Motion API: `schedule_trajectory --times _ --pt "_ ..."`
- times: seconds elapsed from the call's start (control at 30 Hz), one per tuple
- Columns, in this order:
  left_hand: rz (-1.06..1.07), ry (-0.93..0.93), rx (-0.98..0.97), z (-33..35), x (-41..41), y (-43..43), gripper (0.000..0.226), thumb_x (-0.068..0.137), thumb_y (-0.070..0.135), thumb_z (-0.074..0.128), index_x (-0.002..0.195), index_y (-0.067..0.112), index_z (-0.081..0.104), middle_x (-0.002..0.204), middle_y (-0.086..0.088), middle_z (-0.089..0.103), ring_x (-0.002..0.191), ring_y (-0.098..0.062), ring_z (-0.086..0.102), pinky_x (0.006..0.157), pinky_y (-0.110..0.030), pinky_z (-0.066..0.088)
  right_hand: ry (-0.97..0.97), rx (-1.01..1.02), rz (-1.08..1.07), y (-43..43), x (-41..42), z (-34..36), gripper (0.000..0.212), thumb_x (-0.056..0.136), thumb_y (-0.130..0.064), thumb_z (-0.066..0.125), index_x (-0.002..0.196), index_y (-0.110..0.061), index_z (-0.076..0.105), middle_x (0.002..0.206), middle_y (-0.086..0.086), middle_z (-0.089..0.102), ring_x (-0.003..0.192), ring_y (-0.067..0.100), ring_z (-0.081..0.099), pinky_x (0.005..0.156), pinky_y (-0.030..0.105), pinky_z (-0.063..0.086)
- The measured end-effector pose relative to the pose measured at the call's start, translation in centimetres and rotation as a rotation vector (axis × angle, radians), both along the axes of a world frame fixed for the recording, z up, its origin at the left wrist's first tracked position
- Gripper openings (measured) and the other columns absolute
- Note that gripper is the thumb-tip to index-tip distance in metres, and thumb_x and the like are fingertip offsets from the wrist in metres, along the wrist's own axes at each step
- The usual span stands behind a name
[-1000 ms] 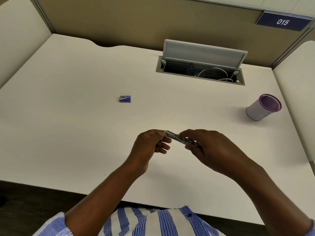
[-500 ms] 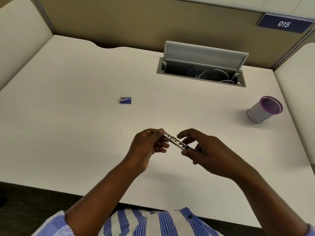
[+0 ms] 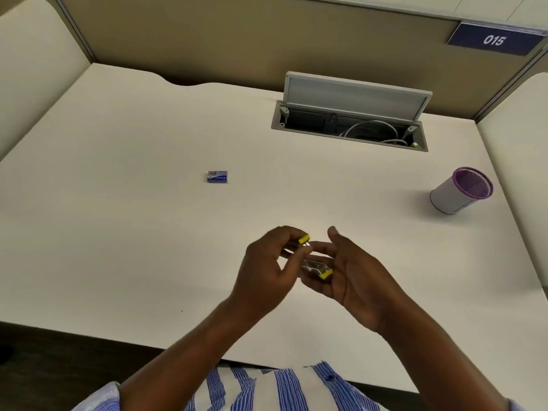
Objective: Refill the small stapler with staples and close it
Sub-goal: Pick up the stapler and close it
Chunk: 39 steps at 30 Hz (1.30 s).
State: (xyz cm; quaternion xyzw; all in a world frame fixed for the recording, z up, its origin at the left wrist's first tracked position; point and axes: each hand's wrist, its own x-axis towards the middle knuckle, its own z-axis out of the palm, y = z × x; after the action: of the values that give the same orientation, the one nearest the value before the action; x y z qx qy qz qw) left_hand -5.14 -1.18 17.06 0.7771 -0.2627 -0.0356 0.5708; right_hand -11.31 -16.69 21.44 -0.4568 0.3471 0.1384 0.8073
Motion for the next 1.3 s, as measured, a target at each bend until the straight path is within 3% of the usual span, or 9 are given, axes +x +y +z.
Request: schedule_trajectory --times 0.2,0.3,0.37,0.53,0.63,0.87,0.97,1.1,1.3 --pt "-0.159 -0.173 0.147 0.2 0.0 0.1 0.05 0.087 0.034 0.077 0.129 0.011 0.062 0.113 0.003 0.067 0.101 -0.01 0.063 0.089 -0.031 0.053 -0.032 0.07 0.022 0.1 0.4 -0.1 0.087 0.084 -0.08 0.045 0.12 -0.005 0.072 0.13 0.027 0.065 0.112 0.034 0.061 0.113 0.045 0.044" --pt "-0.233 -0.211 0.197 0.6 0.8 0.5 0.061 0.082 0.038 0.081 0.132 0.01 0.06 0.114 0.001 0.067 0.101 -0.013 0.063 0.089 -0.031 0.053 -0.043 0.149 0.011 -0.2 0.5 0.1 0.094 0.08 -0.084 0.047 0.129 -0.006 0.066 0.12 0.026 0.066 0.109 0.037 0.061 0.092 0.041 0.056" --pt "-0.256 -0.254 0.217 0.7 1.0 0.5 0.058 0.083 0.038 0.08 0.13 0.011 0.06 0.112 0.0 0.067 0.099 -0.015 0.063 0.086 -0.032 0.053 -0.05 0.178 0.014 -0.4 0.6 0.2 0.096 0.078 -0.085 0.047 0.131 -0.007 0.065 0.113 0.022 0.066 0.105 0.035 0.063 0.084 0.039 0.058" --pt "-0.219 -0.381 0.248 0.6 0.7 0.1 0.038 0.092 0.038 0.071 0.122 0.016 0.062 0.096 -0.001 0.067 0.083 -0.018 0.06 0.071 -0.035 0.052 -0.062 0.154 0.066 -0.6 0.8 0.3 0.102 0.079 -0.085 0.045 0.151 -0.013 0.043 0.115 0.017 0.071 0.102 0.032 0.068 0.099 0.045 0.051" --pt "-0.186 -0.366 0.217 0.3 0.6 0.1 0.033 0.092 0.033 0.072 0.119 0.015 0.064 0.096 0.001 0.067 0.083 -0.015 0.06 0.074 -0.029 0.052 -0.075 0.073 0.156 -0.8 0.9 0.2 0.098 0.079 -0.086 0.04 0.147 -0.016 0.048 0.116 0.019 0.073 0.094 0.027 0.068 0.111 0.05 0.046" --pt "-0.095 -0.107 0.064 0.4 0.4 0.0 0.024 0.094 0.029 0.069 0.115 0.018 0.066 0.102 0.009 0.07 0.093 -0.01 0.068 0.082 -0.023 0.054 -0.12 -0.206 0.323 -0.6 0.4 -0.1 0.083 0.079 -0.086 0.034 0.135 -0.032 0.062 0.132 0.001 0.07 0.132 0.022 0.058 0.119 0.046 0.035" --pt "-0.034 0.023 -0.002 0.8 0.2 -0.3 0.017 0.093 0.026 0.071 0.108 0.017 0.068 0.094 0.012 0.072 0.09 -0.01 0.07 0.08 -0.014 0.051 -0.138 -0.336 0.325 -0.3 0.1 -0.1 0.071 0.073 -0.085 0.047 0.123 -0.039 0.069 0.126 -0.008 0.073 0.123 0.011 0.064 0.116 0.042 0.04" --pt "0.041 0.137 -0.011 1.1 0.2 -0.5 0.019 0.094 0.037 0.065 0.102 0.02 0.068 0.082 0.01 0.071 0.082 -0.012 0.071 0.072 -0.019 0.055 -0.231 -0.45 0.396 0.0 -0.1 -0.2 0.041 0.079 -0.078 0.053 0.116 -0.062 0.064 0.121 -0.022 0.071 0.117 0.001 0.065 0.11 0.041 0.047" --pt "0.079 0.329 -0.08 1.1 0.2 -0.8 0.01 0.094 0.026 0.068 0.095 0.016 0.068 0.073 -0.001 0.069 0.067 -0.006 0.068 0.06 -0.01 0.049 -0.333 -0.574 0.37 -0.2 0.0 -1.8 0.031 0.097 -0.043 0.056 0.127 -0.052 0.06 0.109 -0.003 0.078 0.102 0.018 0.074 0.1 0.048 0.055"
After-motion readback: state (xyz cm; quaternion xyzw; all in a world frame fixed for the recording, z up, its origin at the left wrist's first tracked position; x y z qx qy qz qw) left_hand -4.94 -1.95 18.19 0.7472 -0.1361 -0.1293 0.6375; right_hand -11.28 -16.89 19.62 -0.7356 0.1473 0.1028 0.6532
